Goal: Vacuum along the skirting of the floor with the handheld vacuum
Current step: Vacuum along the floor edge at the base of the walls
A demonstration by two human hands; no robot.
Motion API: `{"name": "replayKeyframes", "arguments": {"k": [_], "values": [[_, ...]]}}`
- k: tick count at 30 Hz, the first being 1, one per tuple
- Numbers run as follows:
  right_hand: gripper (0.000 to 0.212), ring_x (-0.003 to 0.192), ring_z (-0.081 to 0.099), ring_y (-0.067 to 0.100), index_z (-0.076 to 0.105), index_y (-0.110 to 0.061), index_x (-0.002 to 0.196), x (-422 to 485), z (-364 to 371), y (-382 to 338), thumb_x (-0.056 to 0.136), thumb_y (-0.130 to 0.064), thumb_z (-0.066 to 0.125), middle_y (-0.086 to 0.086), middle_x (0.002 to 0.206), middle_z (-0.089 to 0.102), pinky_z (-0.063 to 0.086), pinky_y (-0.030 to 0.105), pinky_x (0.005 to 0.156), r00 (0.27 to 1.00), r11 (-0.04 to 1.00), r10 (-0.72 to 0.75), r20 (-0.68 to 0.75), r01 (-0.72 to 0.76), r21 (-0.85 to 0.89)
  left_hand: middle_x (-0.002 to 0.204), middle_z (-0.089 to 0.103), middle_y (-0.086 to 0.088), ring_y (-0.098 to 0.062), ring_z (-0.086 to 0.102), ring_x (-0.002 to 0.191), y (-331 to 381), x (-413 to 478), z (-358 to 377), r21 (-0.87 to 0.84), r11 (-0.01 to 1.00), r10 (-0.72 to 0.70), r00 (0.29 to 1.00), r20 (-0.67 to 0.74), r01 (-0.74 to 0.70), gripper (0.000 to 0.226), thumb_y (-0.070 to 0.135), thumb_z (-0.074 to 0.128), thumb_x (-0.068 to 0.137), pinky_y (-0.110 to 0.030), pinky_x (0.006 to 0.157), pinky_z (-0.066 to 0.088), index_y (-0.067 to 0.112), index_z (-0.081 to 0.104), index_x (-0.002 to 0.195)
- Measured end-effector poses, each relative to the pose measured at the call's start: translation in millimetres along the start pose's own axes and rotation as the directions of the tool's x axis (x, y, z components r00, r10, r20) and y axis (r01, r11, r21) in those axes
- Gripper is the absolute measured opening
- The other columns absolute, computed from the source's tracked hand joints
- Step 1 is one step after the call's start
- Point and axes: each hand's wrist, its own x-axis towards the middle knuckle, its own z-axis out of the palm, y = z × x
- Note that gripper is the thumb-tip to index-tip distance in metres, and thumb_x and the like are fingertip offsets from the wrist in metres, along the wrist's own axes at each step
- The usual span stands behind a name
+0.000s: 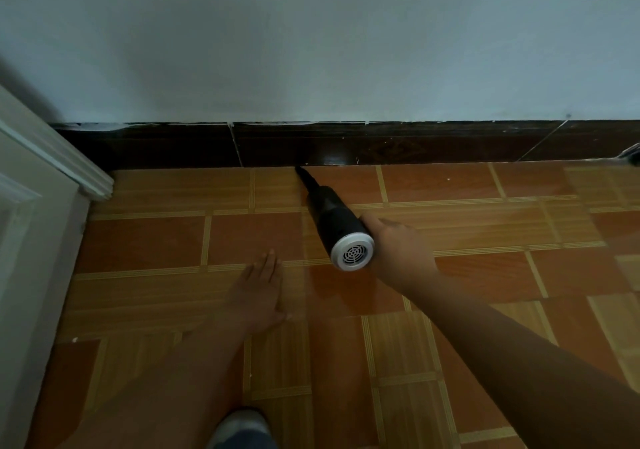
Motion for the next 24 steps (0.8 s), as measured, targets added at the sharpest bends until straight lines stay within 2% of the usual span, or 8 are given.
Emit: {"name": "replayKeyframes", "arguments": {"k": [5, 10, 14, 17, 20, 24], "values": [[0.028, 0.068, 0.057, 0.016, 0.049, -0.015, 0.106, -3.7, -0.2, 3.3, 0.086, -0.031, 0.061, 0.000, 0.083, 0.060, 0.043, 0.027, 0.060, 1.000, 1.000, -0.001, -0.005, 0.001, 0.012, 0.155, -0.024, -0.016, -0.026, -0.019, 0.145, 6.9, 0.0, 0.7, 0.021, 0.999, -0.041, 0.999, -0.007, 0.041, 0.101, 0.056, 0.047, 0.090, -0.038, 0.118, -0.007, 0.002, -0.016, 0.148], [0.026, 0.065, 0.056, 0.018, 0.051, -0.015, 0.105, -12.8, 1.2, 20.0, 0.086, -0.030, 0.062, 0.001, 0.083, 0.063, 0.041, 0.026, 0.060, 0.999, 1.000, 0.010, -0.033, -0.010, -0.018, 0.154, -0.025, -0.017, -0.026, -0.020, 0.145, 13.5, 3.0, 5.7, -0.026, 0.997, -0.079, 0.997, -0.024, 0.079, 0.104, 0.060, 0.046, 0.088, -0.038, 0.117, -0.010, 0.002, -0.016, 0.148], [0.027, 0.063, 0.055, 0.019, 0.054, -0.014, 0.101, -13.9, -0.8, 26.1, 0.082, -0.029, 0.065, 0.003, 0.080, 0.063, 0.041, 0.027, 0.058, 0.998, 0.999, 0.009, -0.058, -0.011, -0.038, 0.157, -0.018, -0.016, -0.026, -0.014, 0.147, 13.2, 4.1, 3.9, -0.024, 0.995, -0.096, 0.994, -0.057, 0.095, 0.095, 0.057, 0.044, 0.091, -0.037, 0.118, -0.007, 0.003, -0.007, 0.150], [0.027, 0.056, 0.048, 0.017, 0.057, -0.011, 0.095, -14.6, -1.8, 25.5, 0.077, -0.026, 0.070, 0.003, 0.073, 0.062, 0.035, 0.026, 0.055, 0.995, 1.000, 0.011, -0.101, -0.013, -0.023, 0.159, -0.007, -0.016, -0.029, -0.004, 0.148, 18.4, 5.4, -2.3, -0.033, 0.995, -0.103, 0.987, -0.121, 0.099, 0.086, 0.053, 0.041, 0.094, -0.038, 0.119, -0.002, 0.005, -0.002, 0.152], [0.027, 0.053, 0.052, 0.019, 0.057, -0.010, 0.091, -16.4, -1.7, 29.3, 0.074, -0.023, 0.073, 0.005, 0.070, 0.063, 0.039, 0.027, 0.053, 0.993, 0.999, 0.022, -0.117, -0.026, -0.037, 0.160, 0.001, -0.012, -0.026, 0.003, 0.148, 29.7, 10.3, -12.3, -0.053, 0.997, -0.068, 0.971, -0.228, 0.057, 0.073, 0.046, 0.034, 0.099, -0.037, 0.120, 0.004, 0.009, 0.002, 0.153], [0.027, 0.055, 0.056, 0.021, 0.058, -0.011, 0.091, -18.7, -0.6, 37.9, 0.073, -0.023, 0.074, 0.004, 0.069, 0.062, 0.042, 0.027, 0.053, 0.994, 0.999, 0.028, -0.105, -0.032, -0.037, 0.160, -0.004, -0.010, -0.024, -0.002, 0.148, 46.9, 24.7, -23.3, -0.075, 0.996, 0.037, 0.971, -0.235, -0.056, 0.066, 0.042, 0.031, 0.101, -0.035, 0.119, 0.001, 0.011, 0.003, 0.152]]}}
